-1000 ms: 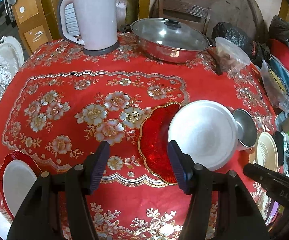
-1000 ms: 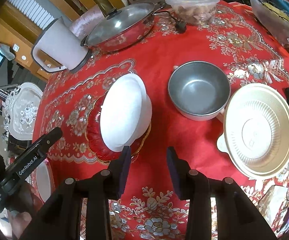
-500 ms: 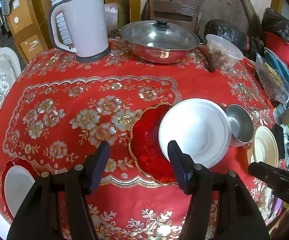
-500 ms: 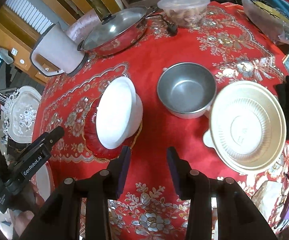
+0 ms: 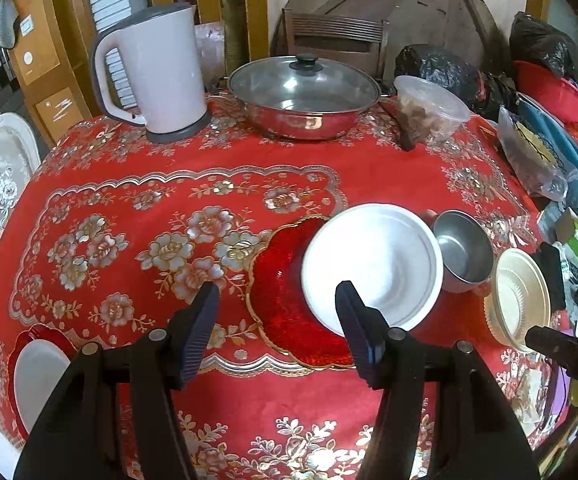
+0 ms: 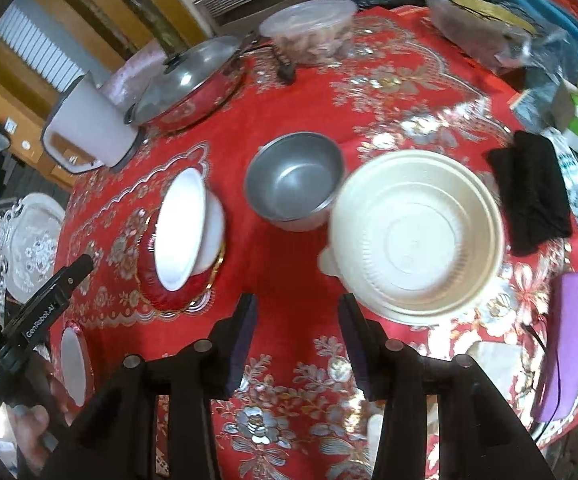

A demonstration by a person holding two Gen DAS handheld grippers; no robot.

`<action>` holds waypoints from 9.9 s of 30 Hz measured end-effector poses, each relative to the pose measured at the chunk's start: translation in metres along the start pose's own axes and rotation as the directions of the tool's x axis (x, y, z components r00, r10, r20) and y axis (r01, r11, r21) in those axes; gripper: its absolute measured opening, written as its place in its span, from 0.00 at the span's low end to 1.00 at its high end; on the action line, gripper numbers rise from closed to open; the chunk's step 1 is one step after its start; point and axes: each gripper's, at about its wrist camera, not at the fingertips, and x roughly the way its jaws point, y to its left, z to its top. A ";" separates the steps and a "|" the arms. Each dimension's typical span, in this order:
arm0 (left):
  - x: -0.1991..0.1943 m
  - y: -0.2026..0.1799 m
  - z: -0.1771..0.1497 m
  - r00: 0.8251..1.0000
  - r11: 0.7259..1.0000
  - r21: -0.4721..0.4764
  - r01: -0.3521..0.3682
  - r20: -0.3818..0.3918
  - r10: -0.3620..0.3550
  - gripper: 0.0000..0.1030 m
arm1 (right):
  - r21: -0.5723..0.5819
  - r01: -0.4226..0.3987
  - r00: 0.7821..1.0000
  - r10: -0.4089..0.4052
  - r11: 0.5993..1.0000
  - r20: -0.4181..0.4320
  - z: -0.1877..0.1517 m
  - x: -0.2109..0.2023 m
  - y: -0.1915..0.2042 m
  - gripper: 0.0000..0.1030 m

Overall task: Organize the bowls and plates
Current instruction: 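Move the right tool toward the beige plastic bowl, then close the right tool on the rim of the beige plastic bowl, then carry the beige bowl with both tools and lower it onto the white plate, then open both tools and lift them off the beige bowl, then move both tools to the white bowl on the red scalloped plate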

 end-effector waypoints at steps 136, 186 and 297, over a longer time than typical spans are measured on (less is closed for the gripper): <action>-0.036 0.275 -0.168 0.972 0.772 -0.609 -0.182 -0.232 0.047 0.26 | -0.650 -0.346 0.913 0.085 0.677 -0.398 -0.123 0.148 0.390 0.15; -0.073 0.285 -0.147 0.960 0.804 -0.525 -0.279 -0.164 0.225 0.55 | -0.616 -0.401 0.894 0.142 0.678 -0.425 -0.106 0.111 0.380 0.34; 0.124 0.027 0.002 0.885 0.929 -0.225 0.293 -0.303 -0.353 0.61 | -0.113 -0.038 0.983 0.017 0.993 -0.183 0.056 0.111 0.077 0.52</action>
